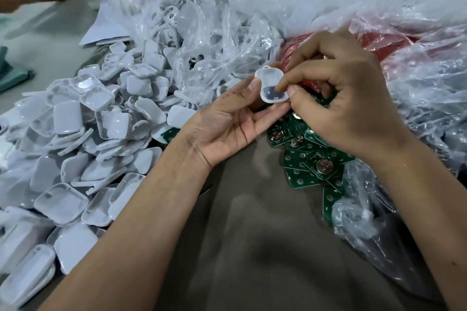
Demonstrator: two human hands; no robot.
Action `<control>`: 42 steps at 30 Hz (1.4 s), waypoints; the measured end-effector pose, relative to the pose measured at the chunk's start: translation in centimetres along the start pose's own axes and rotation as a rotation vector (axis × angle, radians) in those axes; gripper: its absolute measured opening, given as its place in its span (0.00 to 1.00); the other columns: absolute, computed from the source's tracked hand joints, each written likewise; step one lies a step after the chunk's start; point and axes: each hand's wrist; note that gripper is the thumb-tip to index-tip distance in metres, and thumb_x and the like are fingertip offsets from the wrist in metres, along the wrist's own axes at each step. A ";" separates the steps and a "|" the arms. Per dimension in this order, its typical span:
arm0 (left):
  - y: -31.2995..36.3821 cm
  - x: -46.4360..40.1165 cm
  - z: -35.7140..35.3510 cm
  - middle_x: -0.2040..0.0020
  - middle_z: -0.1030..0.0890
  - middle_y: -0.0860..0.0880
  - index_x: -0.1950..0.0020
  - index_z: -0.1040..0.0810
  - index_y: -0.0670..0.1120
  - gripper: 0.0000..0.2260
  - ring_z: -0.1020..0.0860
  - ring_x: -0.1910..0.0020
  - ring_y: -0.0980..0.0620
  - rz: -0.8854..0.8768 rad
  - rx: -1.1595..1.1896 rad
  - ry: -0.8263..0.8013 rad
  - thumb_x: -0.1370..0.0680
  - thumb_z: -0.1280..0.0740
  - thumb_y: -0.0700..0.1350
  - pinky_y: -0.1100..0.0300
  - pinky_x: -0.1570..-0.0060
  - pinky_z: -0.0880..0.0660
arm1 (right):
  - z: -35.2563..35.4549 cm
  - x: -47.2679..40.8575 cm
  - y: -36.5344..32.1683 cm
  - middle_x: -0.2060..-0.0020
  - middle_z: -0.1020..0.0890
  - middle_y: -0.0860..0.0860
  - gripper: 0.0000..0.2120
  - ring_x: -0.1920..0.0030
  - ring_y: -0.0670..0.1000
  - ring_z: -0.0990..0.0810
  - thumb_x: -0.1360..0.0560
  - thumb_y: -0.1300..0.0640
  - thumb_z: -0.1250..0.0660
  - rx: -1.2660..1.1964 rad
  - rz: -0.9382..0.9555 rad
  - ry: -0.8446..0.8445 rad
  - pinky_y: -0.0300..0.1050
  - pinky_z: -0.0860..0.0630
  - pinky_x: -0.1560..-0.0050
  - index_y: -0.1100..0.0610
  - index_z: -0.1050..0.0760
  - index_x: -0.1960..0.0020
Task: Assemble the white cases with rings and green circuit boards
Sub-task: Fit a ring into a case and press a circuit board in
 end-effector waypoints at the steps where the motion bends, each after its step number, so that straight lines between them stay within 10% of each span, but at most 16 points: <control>1: 0.0 0.0 0.0 0.44 0.17 0.39 0.33 0.25 0.38 0.18 0.15 0.47 0.42 -0.001 -0.003 0.006 0.22 0.36 0.38 0.51 0.44 0.18 | 0.0 0.0 0.0 0.53 0.18 0.54 0.05 0.49 0.52 0.26 0.24 0.63 0.28 0.006 0.001 0.004 0.39 0.31 0.51 0.58 0.13 0.54; 14: 0.0 0.2 0.0 0.45 0.16 0.38 0.34 0.25 0.37 0.17 0.15 0.47 0.42 0.003 -0.003 0.003 0.23 0.35 0.37 0.50 0.45 0.17 | 0.1 -0.1 -0.1 0.54 0.19 0.54 0.06 0.50 0.51 0.27 0.24 0.61 0.28 0.022 0.028 -0.021 0.36 0.35 0.53 0.56 0.12 0.52; 24: 0.2 0.1 0.0 0.36 0.21 0.33 0.27 0.30 0.37 0.23 0.18 0.43 0.32 -0.046 0.074 -0.058 0.23 0.35 0.36 0.45 0.42 0.19 | 0.6 -0.3 0.5 0.57 0.16 0.49 0.06 0.58 0.48 0.17 0.19 0.62 0.33 -0.222 -0.132 0.070 0.47 0.20 0.59 0.58 0.17 0.50; 27: 0.5 0.2 0.3 0.38 0.19 0.34 0.32 0.26 0.36 0.18 0.19 0.41 0.31 -0.080 0.129 -0.089 0.23 0.36 0.34 0.43 0.39 0.20 | 0.6 -0.1 1.0 0.61 0.19 0.43 0.02 0.65 0.43 0.22 0.21 0.56 0.28 -0.061 -0.139 -0.148 0.38 0.27 0.65 0.52 0.16 0.52; 34: 0.6 0.6 0.0 0.39 0.20 0.32 0.36 0.22 0.33 0.18 0.20 0.40 0.30 -0.113 0.125 -0.120 0.27 0.30 0.29 0.43 0.37 0.22 | 0.5 0.0 0.8 0.43 0.25 0.41 0.18 0.41 0.47 0.24 0.34 0.37 0.22 0.158 -0.185 -0.572 0.54 0.24 0.38 0.41 0.16 0.47; 42: 0.5 0.2 0.4 0.42 0.16 0.39 0.43 0.19 0.40 0.18 0.21 0.35 0.36 -0.192 -0.006 -0.078 0.32 0.27 0.29 0.45 0.40 0.20 | 1.0 0.0 1.0 0.58 0.17 0.41 0.10 0.56 0.40 0.19 0.31 0.54 0.19 -0.062 -0.213 -0.399 0.32 0.23 0.53 0.48 0.18 0.54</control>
Point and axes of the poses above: each hand's wrist, its own x-axis away from the middle knuckle, its own z-axis out of the back of the hand, y = z × x
